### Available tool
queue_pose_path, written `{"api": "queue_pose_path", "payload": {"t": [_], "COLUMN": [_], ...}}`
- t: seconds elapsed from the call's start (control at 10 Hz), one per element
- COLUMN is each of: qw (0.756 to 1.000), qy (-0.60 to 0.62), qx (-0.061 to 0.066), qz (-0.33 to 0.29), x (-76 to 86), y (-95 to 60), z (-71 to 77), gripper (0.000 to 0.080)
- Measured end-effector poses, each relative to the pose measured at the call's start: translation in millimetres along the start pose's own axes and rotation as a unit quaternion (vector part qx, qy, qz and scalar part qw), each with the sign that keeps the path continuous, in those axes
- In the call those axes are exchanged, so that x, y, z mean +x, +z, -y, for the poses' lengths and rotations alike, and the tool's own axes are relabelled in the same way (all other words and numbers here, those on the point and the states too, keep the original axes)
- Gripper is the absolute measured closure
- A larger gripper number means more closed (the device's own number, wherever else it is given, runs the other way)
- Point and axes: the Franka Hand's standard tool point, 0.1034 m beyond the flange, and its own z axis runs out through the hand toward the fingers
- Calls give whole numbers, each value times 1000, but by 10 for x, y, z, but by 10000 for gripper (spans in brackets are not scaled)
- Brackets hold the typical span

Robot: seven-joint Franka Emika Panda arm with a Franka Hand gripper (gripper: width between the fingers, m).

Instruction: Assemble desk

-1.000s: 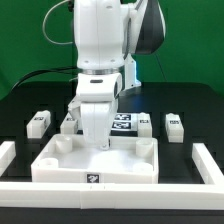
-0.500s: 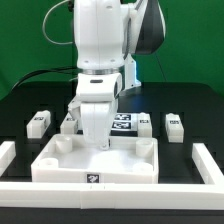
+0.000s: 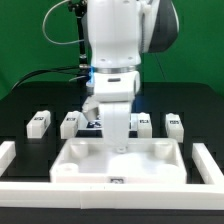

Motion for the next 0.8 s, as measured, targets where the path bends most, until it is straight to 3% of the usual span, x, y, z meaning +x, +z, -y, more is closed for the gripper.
{"api": "queue_pose_path", "payload": {"t": [0.1,0.2,0.3,0.8], "qw": [1000,1000,1000,999], "qy": [-1,-1,19,52], "qx": [-7,2,-2,-5], "qz": [-9,-10,-9,-7], "x": [200,241,244,263], "y": [48,54,54,54], "z": [176,267,166,78], "gripper": [754,754,754,754]}}
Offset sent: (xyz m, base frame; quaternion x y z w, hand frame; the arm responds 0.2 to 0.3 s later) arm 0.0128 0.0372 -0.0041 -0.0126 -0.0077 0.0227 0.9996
